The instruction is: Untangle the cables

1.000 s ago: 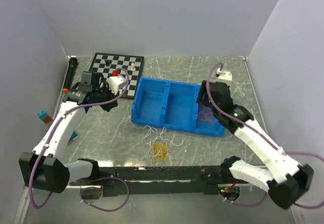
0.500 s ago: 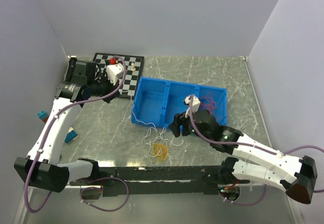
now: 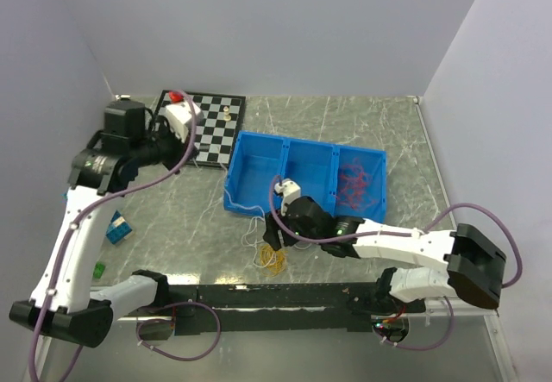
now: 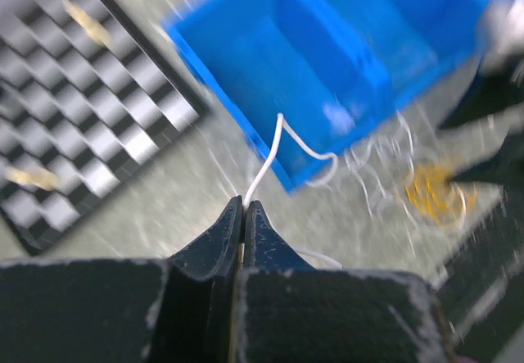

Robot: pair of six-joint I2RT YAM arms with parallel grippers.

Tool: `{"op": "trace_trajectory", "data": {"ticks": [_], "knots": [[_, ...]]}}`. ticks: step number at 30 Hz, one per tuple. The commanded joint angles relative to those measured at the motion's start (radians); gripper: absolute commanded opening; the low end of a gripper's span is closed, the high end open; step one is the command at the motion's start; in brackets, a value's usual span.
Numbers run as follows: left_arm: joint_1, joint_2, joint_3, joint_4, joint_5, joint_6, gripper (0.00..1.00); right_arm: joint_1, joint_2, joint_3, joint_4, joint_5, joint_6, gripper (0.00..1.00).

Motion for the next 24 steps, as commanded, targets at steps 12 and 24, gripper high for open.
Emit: {"op": "trace_trajectory", "data": {"ticks": [12,24], "knots": [[-0.003,-0.045,0.328,0.058,0.022,-0.13,0.02,0.044,0.234,0.259,0.146,0.258,-0.096,0.73],[-0.003,-0.052,0.351,0.055,-0.013,-0.127,0.02,0.044,0.314,0.299,0.281,0.086,-0.166,0.69]]}}
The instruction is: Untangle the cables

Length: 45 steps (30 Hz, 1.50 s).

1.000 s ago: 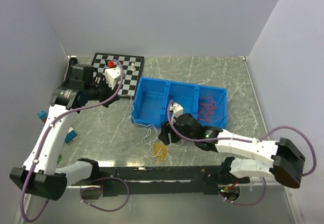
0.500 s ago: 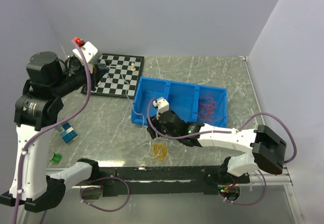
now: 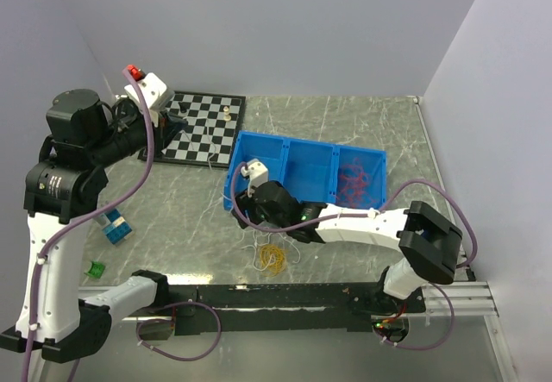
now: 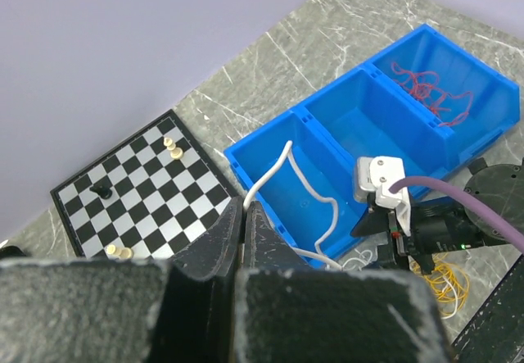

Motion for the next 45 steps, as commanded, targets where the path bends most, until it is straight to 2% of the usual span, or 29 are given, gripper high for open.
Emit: {"op": "trace_trajectory", "data": {"ticks": [1,10,16,26,30,32,33,35,38,45], "knots": [[-0.003,-0.011,0.023,0.02,-0.027,-0.015,0.02,0.003,-0.024,-0.002,0.091,-0.07,-0.03,0.69],[-0.003,-0.001,0.03,0.076,-0.12,-0.049,0.02,0.002,-0.142,-0.155,0.087,-0.037,0.028,0.66],[-0.003,0.013,0.047,0.072,-0.094,-0.06,0.02,0.0,-0.217,-0.191,0.117,-0.073,0.005,0.7],[-0.001,0.018,0.027,0.073,-0.091,-0.058,0.03,0.002,-0.052,-0.056,0.148,-0.133,-0.056,0.72],[-0.004,0.019,0.023,0.076,-0.093,-0.057,0.03,0.003,0.022,0.004,0.147,-0.155,-0.061,0.68],[-0.003,0.019,0.02,0.078,-0.097,-0.055,0.02,0.002,0.053,0.033,0.133,-0.165,-0.059,0.62],[-0.003,0.021,0.018,0.078,-0.1,-0.052,0.02,0.002,0.066,0.051,0.116,-0.156,-0.058,0.54],[-0.001,0.018,0.014,0.078,-0.107,-0.051,0.02,0.002,0.065,0.074,0.084,-0.126,-0.065,0.36],[-0.003,0.01,-0.008,0.081,-0.12,-0.042,0.02,0.002,-0.014,0.088,0.064,-0.061,-0.109,0.0],[-0.003,-0.017,-0.118,0.11,-0.148,-0.041,0.02,-0.007,-0.209,0.206,-0.053,0.002,-0.26,0.0]]}}
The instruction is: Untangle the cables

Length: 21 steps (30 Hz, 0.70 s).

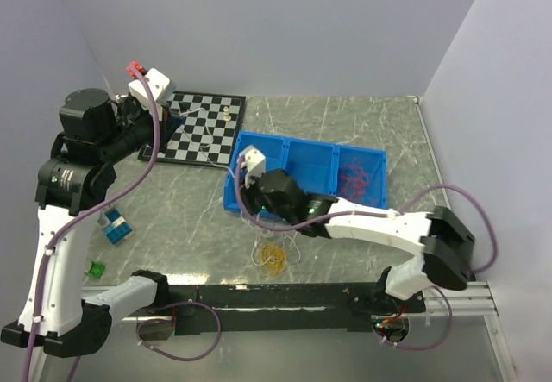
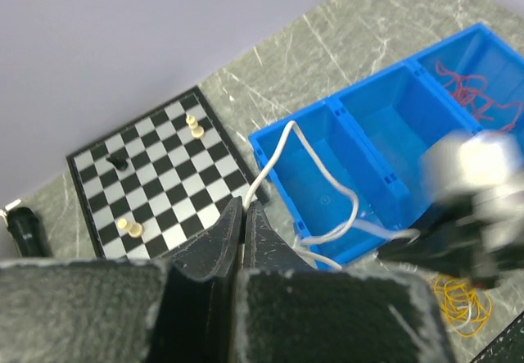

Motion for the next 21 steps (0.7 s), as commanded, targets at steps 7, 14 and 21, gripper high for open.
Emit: {"op": "trace_trajectory", "data": {"ticks": [7,14,21], "knots": [[-0.003,-0.063,-0.255,0.102,-0.013,-0.004,0.03,-0.043,-0.244,0.218,-0.056,0.041,-0.158,0.0],[-0.003,-0.064,-0.358,0.095,0.207,-0.034,0.12,-0.049,-0.267,0.314,-0.092,0.04,-0.219,0.0],[-0.003,-0.031,-0.369,0.03,0.456,0.006,0.35,-0.049,-0.281,0.35,-0.138,-0.038,-0.181,0.0]]}}
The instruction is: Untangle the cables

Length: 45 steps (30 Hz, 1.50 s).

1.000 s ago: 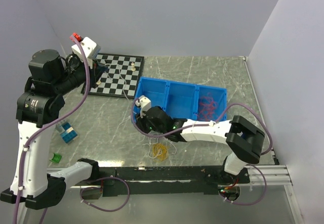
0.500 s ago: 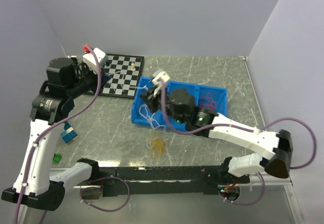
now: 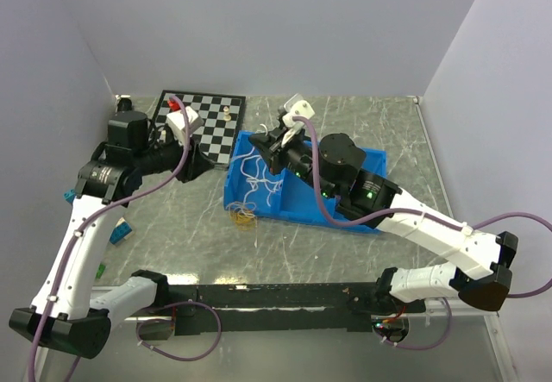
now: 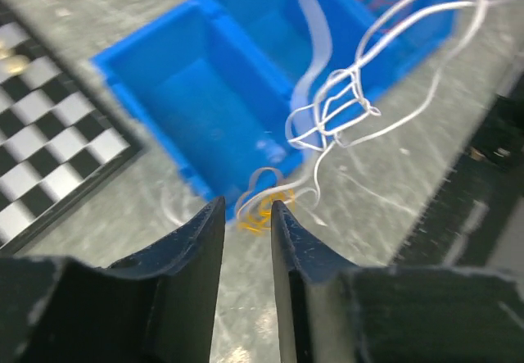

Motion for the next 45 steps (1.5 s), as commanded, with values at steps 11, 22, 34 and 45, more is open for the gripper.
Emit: {"op": "trace_trajectory", "data": {"ticks": [11,22,34,45], "knots": [[-0.004,-0.02,0.081,-0.074,0.342,0.057,0.7,0.003,-0.123,-0.058,-0.064,-0.337,0.197,0.0],[-0.006,0.015,0.053,-0.073,0.666,0.14,0.96,0.011,-0.118,-0.088,-0.041,-0.405,0.258,0.0],[-0.004,0.043,-0.024,0.118,0.686,0.076,0.96,0.011,-0.017,-0.058,0.052,-0.508,0.354,0.0],[-0.004,0.043,-0.048,0.113,0.715,0.13,0.98,0.009,0.023,-0.051,0.101,-0.557,0.403,0.0]]}}
